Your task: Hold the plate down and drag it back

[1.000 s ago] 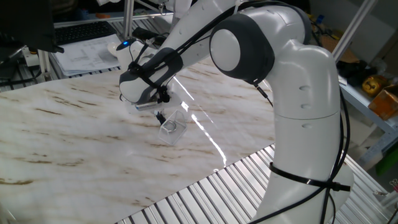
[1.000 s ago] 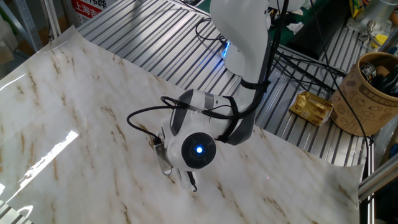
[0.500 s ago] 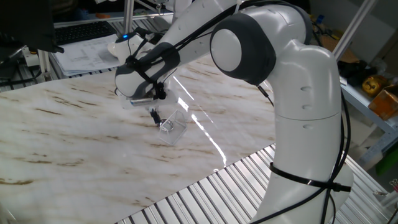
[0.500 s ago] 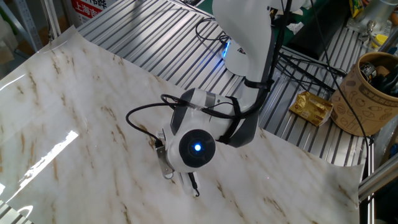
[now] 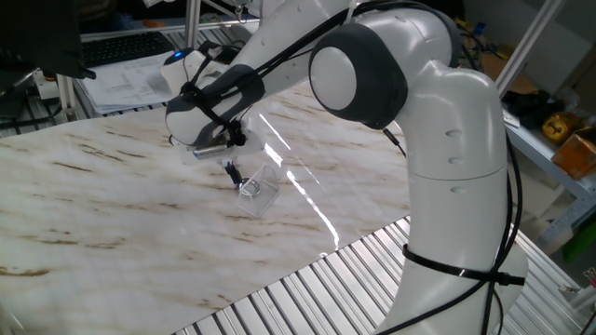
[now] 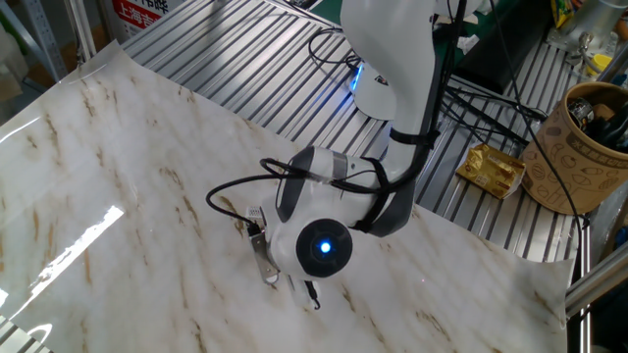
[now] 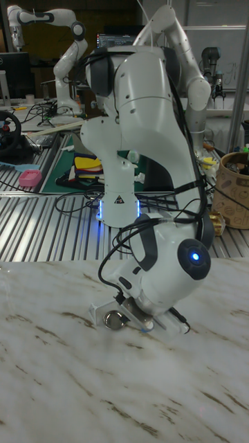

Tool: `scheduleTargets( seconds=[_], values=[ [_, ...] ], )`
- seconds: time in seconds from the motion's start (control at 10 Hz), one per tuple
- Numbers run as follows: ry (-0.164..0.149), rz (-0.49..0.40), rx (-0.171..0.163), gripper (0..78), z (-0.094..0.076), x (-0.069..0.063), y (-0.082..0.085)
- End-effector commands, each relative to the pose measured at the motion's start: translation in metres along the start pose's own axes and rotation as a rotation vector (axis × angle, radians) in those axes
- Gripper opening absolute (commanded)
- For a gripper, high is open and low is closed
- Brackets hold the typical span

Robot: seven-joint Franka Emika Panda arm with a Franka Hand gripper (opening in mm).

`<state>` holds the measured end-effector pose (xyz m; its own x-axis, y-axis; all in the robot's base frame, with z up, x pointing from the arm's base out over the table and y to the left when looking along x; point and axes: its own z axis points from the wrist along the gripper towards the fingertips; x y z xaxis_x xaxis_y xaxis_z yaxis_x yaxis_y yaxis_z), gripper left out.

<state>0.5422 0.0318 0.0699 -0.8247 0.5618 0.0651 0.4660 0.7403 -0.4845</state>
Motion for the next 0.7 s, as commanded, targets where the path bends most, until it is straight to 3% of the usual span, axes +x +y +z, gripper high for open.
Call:
scheduleTargets(
  seconds=[0.1, 0.7],
  values=[
    [-0.011, -0.011, 0.001, 0.0, 0.0061, 0.0031, -0.0065],
    [-0.018, -0.009, -0.007, 0.0, 0.0142, 0.0016, -0.0035]
  ],
)
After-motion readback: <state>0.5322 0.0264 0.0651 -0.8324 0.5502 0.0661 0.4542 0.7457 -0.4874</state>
